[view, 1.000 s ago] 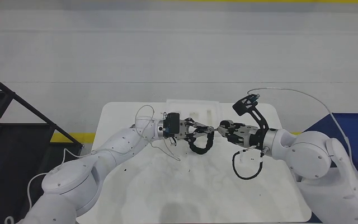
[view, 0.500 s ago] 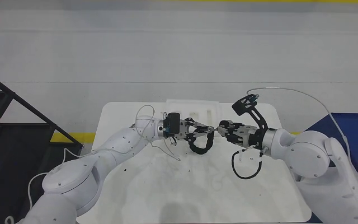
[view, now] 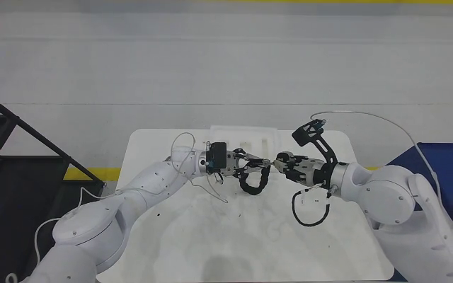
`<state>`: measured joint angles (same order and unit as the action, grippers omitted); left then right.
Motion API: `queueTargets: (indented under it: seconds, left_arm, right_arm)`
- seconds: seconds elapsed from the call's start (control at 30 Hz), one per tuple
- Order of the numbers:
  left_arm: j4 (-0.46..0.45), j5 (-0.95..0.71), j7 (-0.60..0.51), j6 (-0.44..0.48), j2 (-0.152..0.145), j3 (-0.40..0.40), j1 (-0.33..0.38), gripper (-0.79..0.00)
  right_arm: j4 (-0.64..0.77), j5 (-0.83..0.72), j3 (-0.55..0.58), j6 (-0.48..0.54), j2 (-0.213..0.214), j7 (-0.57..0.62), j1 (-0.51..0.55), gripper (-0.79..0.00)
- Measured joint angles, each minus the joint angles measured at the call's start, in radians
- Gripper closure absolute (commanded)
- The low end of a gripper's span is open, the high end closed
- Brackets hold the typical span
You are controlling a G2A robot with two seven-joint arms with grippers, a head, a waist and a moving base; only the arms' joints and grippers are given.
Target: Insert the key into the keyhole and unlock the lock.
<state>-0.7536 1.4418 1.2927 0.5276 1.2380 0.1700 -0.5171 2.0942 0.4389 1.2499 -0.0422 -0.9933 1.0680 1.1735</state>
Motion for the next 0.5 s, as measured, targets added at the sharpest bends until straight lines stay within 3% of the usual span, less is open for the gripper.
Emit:
queueTargets:
  seconds: [0.5]
  left_arm:
    - [0.015, 0.010, -0.010, 0.010, -0.001, 0.000, 0.011, 0.000]
  right_arm:
    - [-0.007, 0.038, -0.054, -0.021, -0.004, 0.009, -0.034, 0.000]
